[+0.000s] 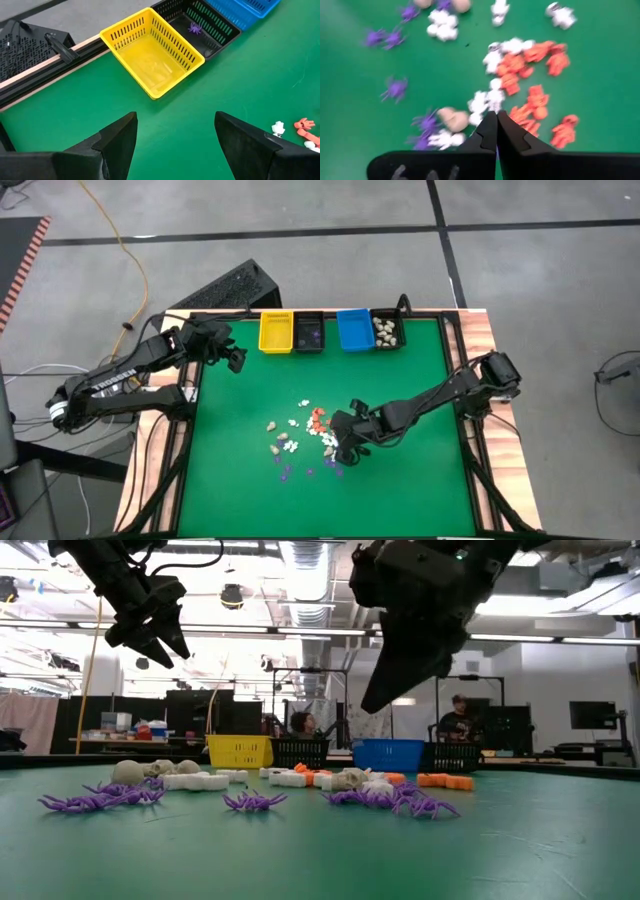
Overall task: Sort Halloween decoration
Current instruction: Put the purple spider toy into the left black basket
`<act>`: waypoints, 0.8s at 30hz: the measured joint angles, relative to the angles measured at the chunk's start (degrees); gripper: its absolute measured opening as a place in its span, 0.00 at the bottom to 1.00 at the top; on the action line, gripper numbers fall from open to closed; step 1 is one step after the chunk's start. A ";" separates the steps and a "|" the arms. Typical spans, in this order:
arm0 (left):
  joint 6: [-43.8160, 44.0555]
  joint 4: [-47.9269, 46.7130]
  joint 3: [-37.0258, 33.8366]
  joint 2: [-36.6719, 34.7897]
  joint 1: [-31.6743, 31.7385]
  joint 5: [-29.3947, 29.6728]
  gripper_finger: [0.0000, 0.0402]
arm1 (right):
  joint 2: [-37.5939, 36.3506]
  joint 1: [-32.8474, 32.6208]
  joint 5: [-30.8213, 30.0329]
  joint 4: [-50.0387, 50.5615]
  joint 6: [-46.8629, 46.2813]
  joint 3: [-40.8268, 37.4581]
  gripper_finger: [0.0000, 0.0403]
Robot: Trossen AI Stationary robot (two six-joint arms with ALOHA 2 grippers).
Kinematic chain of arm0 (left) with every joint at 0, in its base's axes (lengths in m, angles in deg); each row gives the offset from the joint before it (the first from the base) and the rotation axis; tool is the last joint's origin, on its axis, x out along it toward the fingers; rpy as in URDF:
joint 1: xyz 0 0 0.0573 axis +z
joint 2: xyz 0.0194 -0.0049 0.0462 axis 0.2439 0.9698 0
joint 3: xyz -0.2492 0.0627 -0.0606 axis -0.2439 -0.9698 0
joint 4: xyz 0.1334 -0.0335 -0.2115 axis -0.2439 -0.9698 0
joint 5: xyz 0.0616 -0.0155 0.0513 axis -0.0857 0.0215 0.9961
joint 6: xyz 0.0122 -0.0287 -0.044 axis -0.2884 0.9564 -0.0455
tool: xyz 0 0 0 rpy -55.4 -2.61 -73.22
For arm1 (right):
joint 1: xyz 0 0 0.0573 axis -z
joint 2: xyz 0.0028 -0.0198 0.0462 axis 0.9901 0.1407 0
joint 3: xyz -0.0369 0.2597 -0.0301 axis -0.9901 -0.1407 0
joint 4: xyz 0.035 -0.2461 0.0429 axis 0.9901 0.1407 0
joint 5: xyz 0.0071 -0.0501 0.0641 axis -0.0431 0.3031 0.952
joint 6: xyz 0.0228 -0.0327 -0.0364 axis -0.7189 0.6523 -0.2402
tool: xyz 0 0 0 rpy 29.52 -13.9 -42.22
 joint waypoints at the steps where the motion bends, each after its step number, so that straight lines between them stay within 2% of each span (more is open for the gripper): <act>1: 0.02 0.00 0.00 0.00 0.00 0.00 0.64 | 0.17 -0.03 1.65 0.03 0.01 0.00 0.08; 4: 0.00 -0.01 0.00 0.00 0.00 0.00 0.64 | 0.31 -0.15 5.60 2.49 -0.92 -0.01 0.15; 9: -1.23 -0.02 0.00 0.00 0.00 0.00 0.64 | 0.38 0.34 5.92 6.30 -3.70 -0.59 0.30; 14: -1.42 -0.02 0.00 0.00 0.00 0.00 0.64 | 2.77 0.76 7.37 3.96 -2.14 -0.52 0.43; 18: -1.42 -0.09 0.00 -0.02 0.00 0.00 0.64 | 6.41 0.76 10.38 3.12 -2.33 -0.55 0.48; 24: -1.42 -0.17 0.00 -0.02 0.00 0.00 0.64 | 8.40 0.76 10.47 2.75 -2.34 -0.37 0.48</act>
